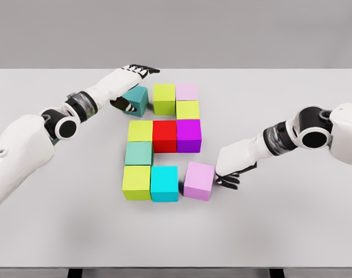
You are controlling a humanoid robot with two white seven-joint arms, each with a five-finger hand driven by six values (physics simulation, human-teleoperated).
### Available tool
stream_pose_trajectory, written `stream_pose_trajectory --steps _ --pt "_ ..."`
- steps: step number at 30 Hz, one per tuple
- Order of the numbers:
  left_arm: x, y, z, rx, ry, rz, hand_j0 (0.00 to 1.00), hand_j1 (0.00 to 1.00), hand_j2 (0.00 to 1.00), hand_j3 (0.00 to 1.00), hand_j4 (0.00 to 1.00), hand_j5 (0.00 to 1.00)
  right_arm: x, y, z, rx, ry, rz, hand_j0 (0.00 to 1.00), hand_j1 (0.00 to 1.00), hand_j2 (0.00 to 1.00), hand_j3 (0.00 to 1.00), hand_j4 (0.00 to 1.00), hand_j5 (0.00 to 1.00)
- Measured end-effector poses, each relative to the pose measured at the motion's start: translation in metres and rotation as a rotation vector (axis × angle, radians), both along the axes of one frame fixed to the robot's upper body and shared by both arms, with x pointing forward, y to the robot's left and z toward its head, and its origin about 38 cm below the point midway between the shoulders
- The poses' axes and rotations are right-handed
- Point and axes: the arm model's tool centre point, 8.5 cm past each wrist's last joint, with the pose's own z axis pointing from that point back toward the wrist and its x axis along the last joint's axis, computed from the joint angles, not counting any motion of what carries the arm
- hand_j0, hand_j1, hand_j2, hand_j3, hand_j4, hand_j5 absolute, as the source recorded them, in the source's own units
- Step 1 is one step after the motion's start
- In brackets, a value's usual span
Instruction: Assemble the squares on the desktop into the number 2
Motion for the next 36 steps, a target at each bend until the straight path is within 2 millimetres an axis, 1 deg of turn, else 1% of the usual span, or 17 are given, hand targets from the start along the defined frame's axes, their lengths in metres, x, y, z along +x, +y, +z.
stream_pose_trajectory --steps 12,16,21,26,36 --pt "0.002 -0.003 0.000 -0.017 0.001 0.007 1.00 1.00 1.00 1.00 1.00 1.00 0.001 0.006 0.001 0.007 -0.001 0.009 0.14 0.14 0.14 0.14 0.14 0.14" --pt "0.002 -0.003 0.001 -0.021 0.000 0.007 1.00 1.00 1.00 1.00 1.00 1.00 0.002 0.007 0.004 0.009 -0.009 0.011 0.14 0.14 0.14 0.14 0.14 0.14" --pt "0.002 -0.009 0.001 -0.030 0.001 0.000 1.00 1.00 1.00 1.00 1.00 1.00 0.003 0.007 0.005 0.009 -0.011 0.012 0.14 0.14 0.14 0.14 0.14 0.14" --pt "0.002 -0.010 0.001 -0.032 0.002 -0.001 1.00 1.00 1.00 1.00 1.00 1.00 0.002 0.012 0.005 0.013 -0.010 0.021 0.14 0.14 0.14 0.14 0.14 0.14" --pt "0.002 -0.014 0.001 -0.039 0.003 -0.007 1.00 1.00 1.00 1.00 1.00 1.00 0.003 0.014 0.007 0.015 -0.015 0.024 0.14 0.14 0.14 0.14 0.14 0.14"
